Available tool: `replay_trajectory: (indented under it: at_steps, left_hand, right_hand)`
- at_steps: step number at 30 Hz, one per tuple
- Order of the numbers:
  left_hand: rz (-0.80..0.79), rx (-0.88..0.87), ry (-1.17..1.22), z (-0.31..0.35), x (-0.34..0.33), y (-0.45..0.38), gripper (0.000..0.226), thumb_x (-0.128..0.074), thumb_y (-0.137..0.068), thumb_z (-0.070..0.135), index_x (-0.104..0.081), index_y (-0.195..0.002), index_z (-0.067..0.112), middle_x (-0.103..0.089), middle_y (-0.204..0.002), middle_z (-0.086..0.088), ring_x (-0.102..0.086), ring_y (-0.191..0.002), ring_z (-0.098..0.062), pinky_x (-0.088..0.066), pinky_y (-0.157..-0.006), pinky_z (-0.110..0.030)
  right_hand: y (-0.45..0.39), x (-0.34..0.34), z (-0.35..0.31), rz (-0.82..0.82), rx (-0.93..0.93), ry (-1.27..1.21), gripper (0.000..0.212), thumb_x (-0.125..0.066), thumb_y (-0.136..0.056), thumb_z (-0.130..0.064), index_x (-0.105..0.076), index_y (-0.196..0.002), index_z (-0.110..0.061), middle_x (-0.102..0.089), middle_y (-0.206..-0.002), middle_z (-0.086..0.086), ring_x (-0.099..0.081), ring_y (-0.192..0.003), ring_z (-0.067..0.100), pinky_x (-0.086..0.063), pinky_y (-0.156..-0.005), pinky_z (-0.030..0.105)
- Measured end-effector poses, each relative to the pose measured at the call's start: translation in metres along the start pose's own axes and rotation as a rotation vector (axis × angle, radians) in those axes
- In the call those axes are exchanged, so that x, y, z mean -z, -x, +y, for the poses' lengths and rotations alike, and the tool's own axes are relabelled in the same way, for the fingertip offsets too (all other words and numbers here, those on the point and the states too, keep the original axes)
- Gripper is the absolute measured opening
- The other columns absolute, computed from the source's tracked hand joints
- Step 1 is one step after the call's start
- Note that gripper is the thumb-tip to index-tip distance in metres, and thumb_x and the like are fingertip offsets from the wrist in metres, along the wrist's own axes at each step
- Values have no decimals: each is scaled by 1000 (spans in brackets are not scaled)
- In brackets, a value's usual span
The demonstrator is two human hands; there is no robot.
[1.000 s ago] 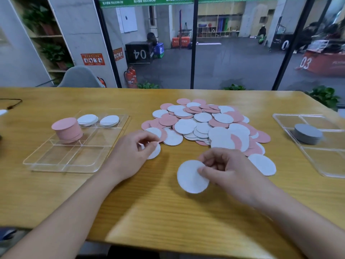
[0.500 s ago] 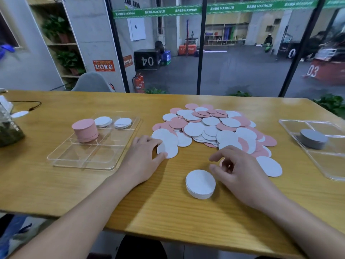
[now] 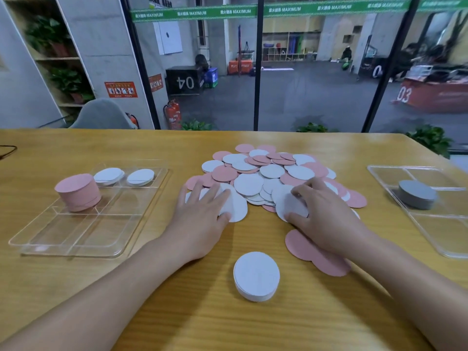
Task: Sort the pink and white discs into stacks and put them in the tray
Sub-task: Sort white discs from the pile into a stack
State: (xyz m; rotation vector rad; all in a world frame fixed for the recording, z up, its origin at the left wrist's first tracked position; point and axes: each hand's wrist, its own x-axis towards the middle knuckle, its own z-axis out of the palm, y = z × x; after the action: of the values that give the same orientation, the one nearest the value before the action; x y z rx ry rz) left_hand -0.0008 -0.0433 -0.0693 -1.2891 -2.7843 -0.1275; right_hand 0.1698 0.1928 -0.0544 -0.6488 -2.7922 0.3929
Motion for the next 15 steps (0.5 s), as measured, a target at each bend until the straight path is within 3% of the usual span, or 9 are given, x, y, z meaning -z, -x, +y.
replay_trajectory:
  at_steps: [3,7,12,15]
  left_hand:
    - [45,-58,-31,12,11,-17,54,-38,-113,53,-41,-164,36,-27,-176,1,-9,-166,-31,-6,-134,-50]
    - [2,-89,29,22,18,-39,45,-53,-108,52,-58,-149,34,-47,-148,4,-33,-144,-25,-25,-122,-43]
    - [42,-110,234,10,5,-32,46,-61,-107,55,-58,-151,45,-42,-139,14,-29,-143,-17,-30,-117,-36]
    - [74,-121,376,4,2,-31,43,-71,-101,51,-58,-141,45,-44,-136,21,-29,-142,-8,-31,-115,-31]
  right_hand:
    - [-6,4,-3,-21,-10,-59,48,-78,-89,-49,-59,-128,-29,-50,-122,-10,-56,-106,15,-53,-85,38]
    - [0,2,1,43,-35,-241,38,-82,-86,-44,-57,-114,-39,-63,-104,-19,-61,-93,4,-55,-77,36]
    - [11,-2,4,90,7,-312,23,-78,-92,-44,-63,-109,-43,-70,-95,-22,-64,-86,2,-57,-72,37]
    - [12,1,2,89,20,-355,17,-76,-95,-47,-62,-103,-41,-71,-89,-19,-63,-79,5,-57,-69,42]
